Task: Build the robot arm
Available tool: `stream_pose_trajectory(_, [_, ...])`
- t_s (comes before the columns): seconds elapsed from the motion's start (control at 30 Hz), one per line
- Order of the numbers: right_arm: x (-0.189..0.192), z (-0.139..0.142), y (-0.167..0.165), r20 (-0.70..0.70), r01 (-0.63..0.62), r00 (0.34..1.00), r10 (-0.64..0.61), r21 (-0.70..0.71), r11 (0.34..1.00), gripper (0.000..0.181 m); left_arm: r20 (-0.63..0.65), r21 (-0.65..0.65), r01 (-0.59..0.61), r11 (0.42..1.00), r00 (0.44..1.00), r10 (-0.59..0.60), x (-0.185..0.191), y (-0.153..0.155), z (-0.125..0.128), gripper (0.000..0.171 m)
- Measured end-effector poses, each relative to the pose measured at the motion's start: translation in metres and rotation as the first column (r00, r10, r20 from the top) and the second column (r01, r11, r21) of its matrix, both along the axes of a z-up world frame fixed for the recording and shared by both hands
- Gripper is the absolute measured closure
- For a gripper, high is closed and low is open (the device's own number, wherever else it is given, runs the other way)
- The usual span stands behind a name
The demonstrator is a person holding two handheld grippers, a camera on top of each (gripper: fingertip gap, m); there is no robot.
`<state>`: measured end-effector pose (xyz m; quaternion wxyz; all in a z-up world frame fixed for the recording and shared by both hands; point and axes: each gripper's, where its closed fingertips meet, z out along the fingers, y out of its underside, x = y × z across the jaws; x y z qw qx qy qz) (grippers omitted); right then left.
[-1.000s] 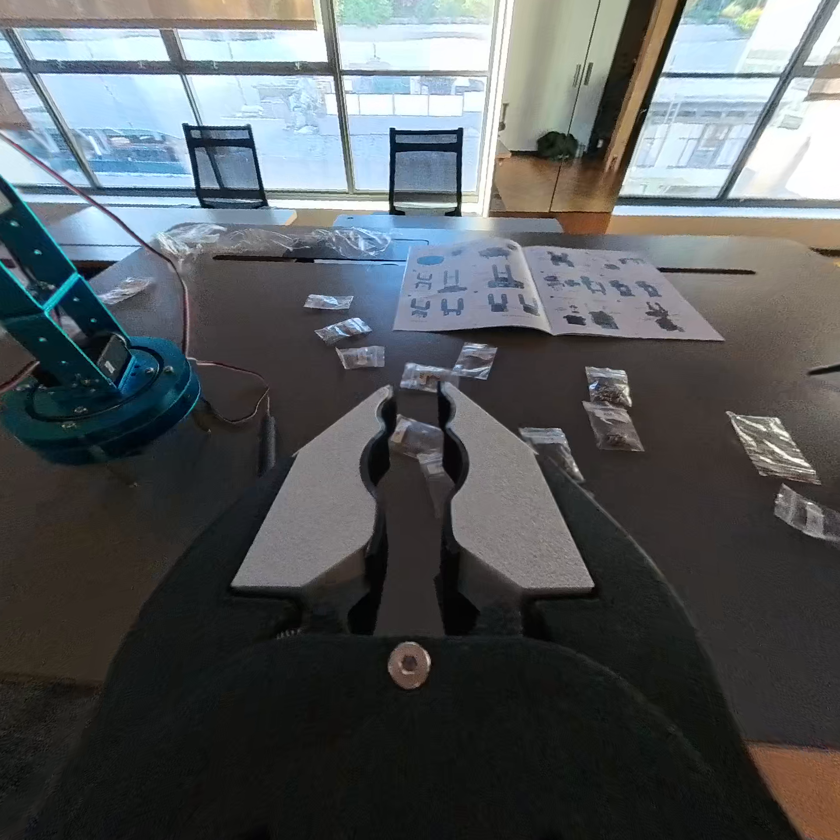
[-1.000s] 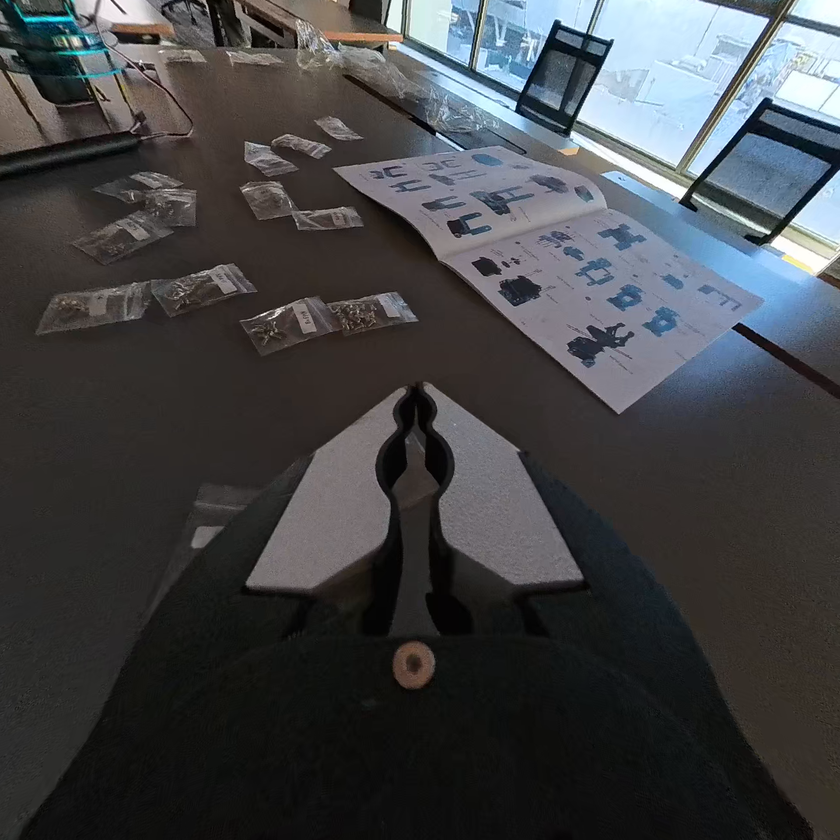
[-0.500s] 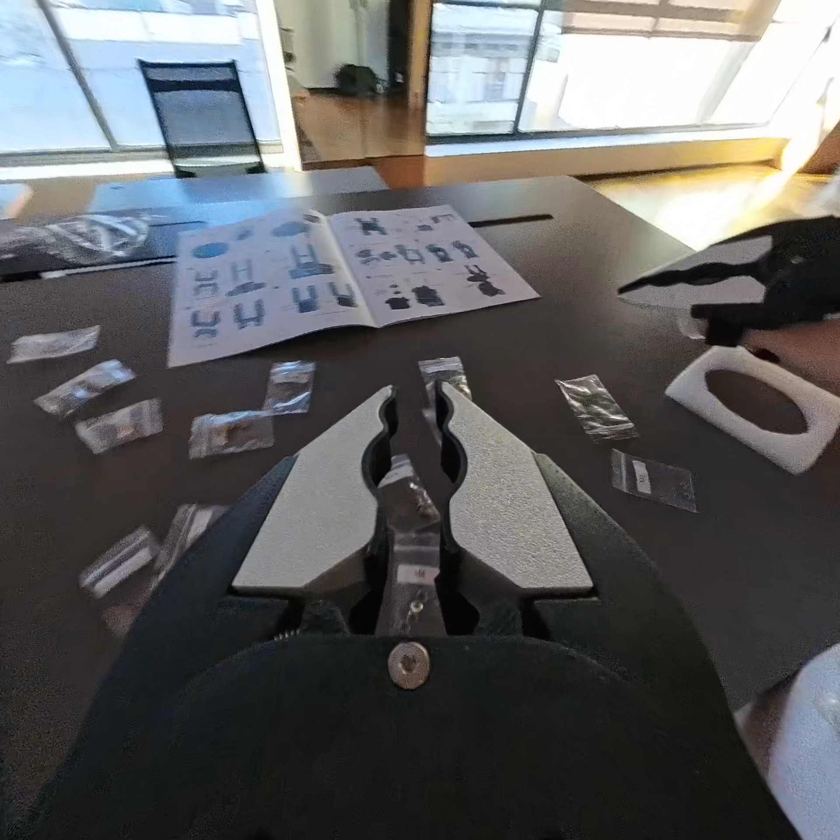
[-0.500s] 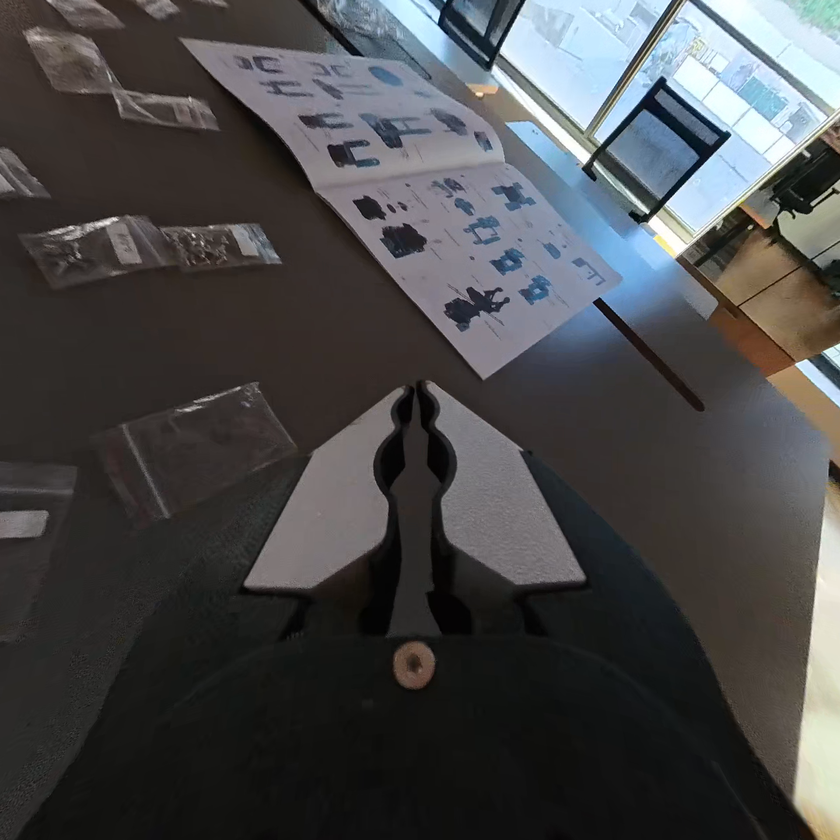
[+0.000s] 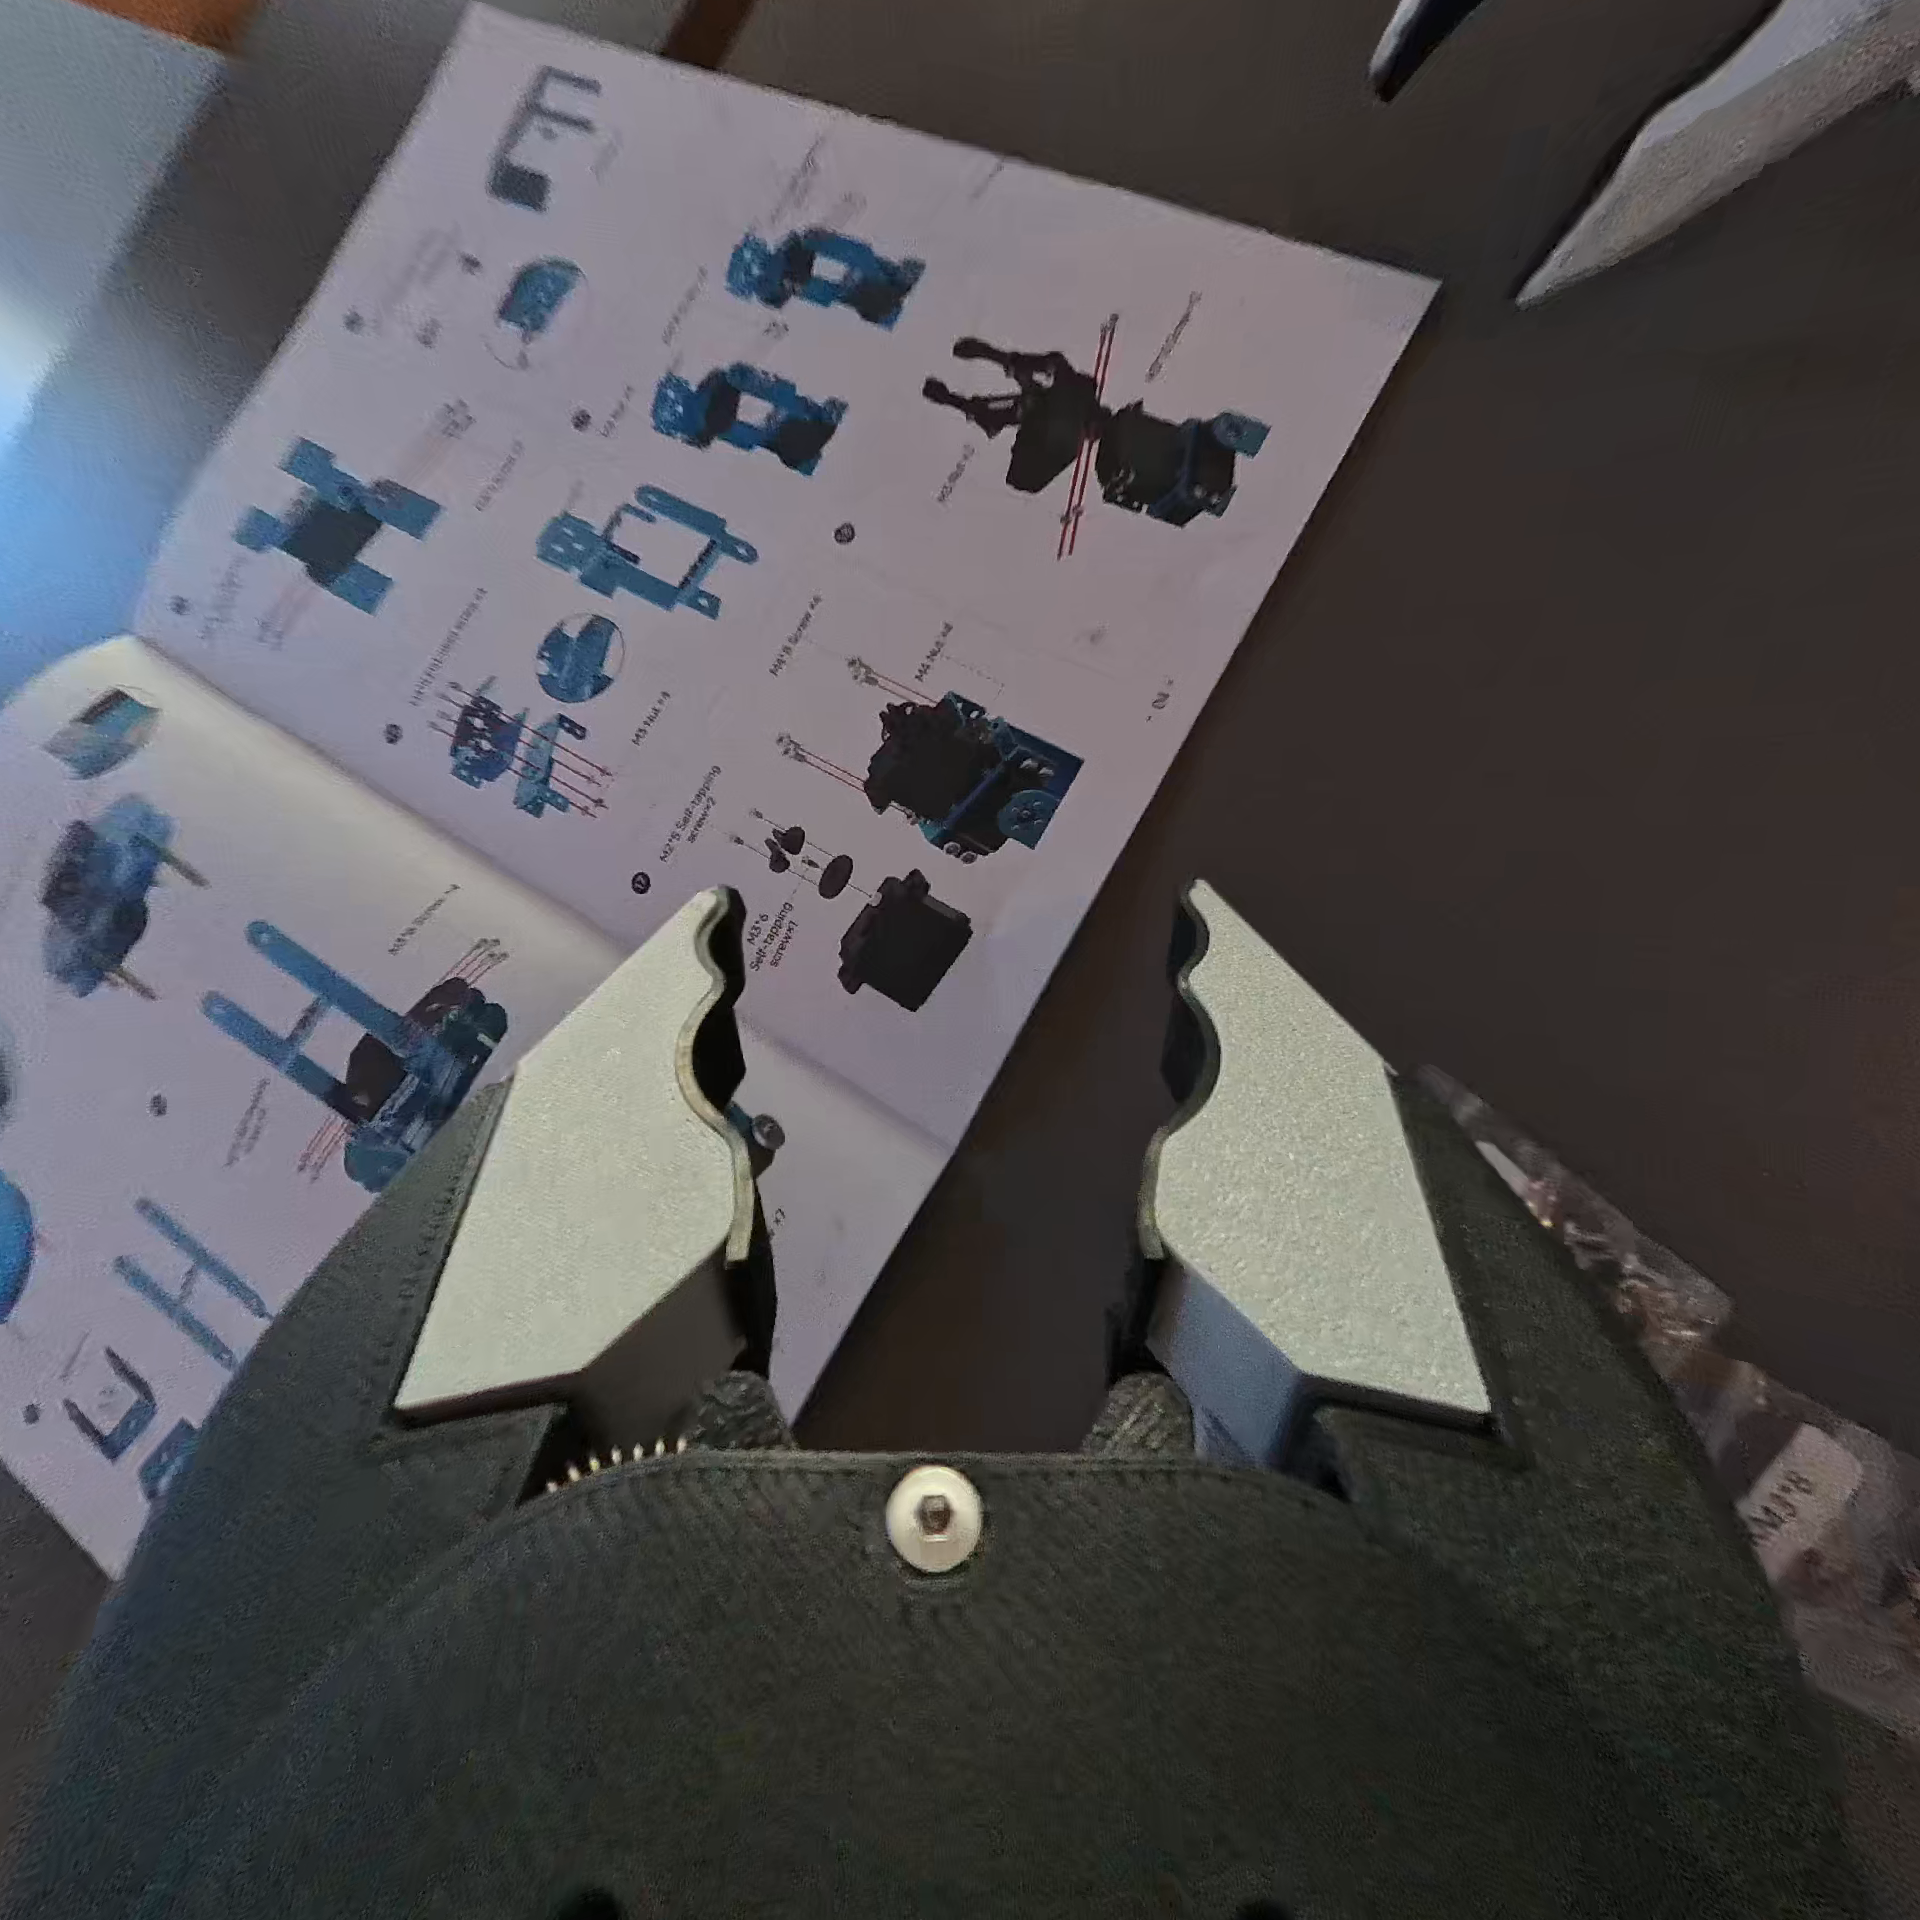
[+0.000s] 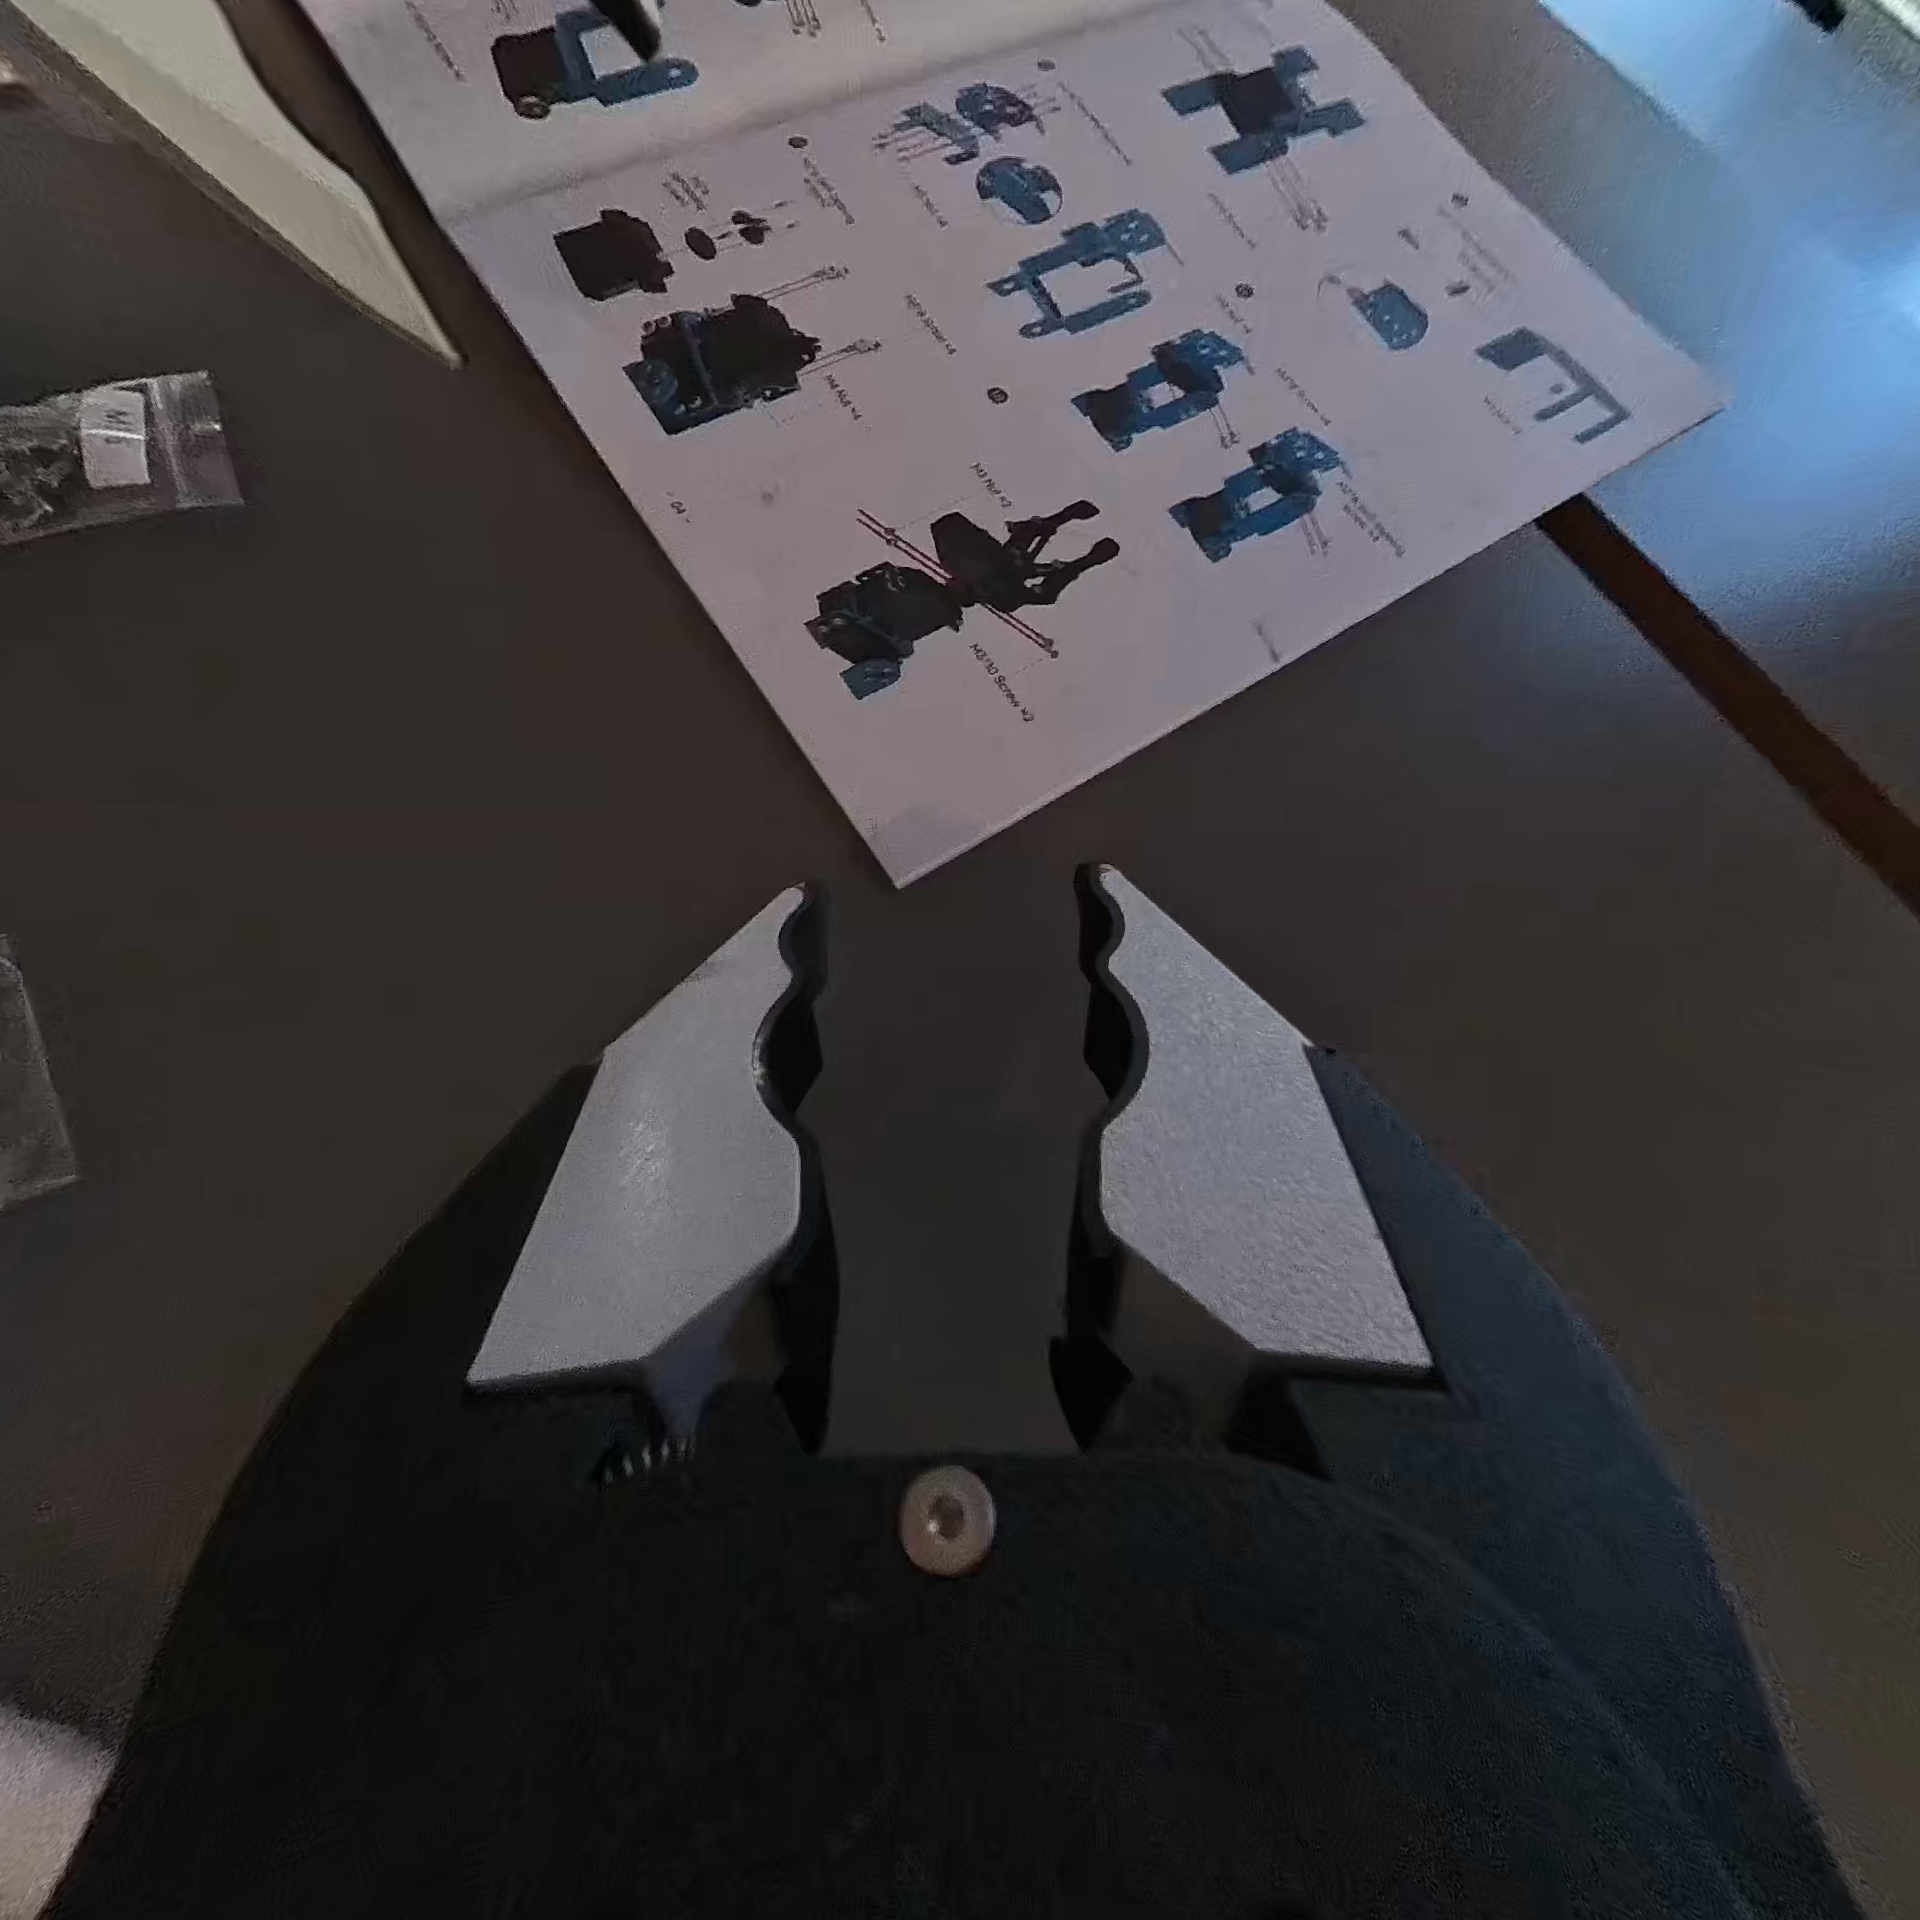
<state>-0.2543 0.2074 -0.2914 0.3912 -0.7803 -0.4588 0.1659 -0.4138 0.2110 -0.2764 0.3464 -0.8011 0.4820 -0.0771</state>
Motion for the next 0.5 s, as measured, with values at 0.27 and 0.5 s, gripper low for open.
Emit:
stream_pose_trajectory(0.27, [-0.010, -0.008, 0.000, -0.054, -0.034, 0.998, 0.030, -0.093, 0.995, 0.137, 0.036, -0.083, -0.075, 0.994, 0.996, 0.078, -0.011, 0.011, -0.022, 0.097])
stream_pose_trajectory(0.5, [-0.010, -0.008, 0.000, -0.061, -0.026, 0.998, 0.019, -0.108, 0.994, 0.138, 0.208, -0.030, -0.206, 0.978, 0.956, 0.208, -0.019, -0.016, 0.013, 0.092])
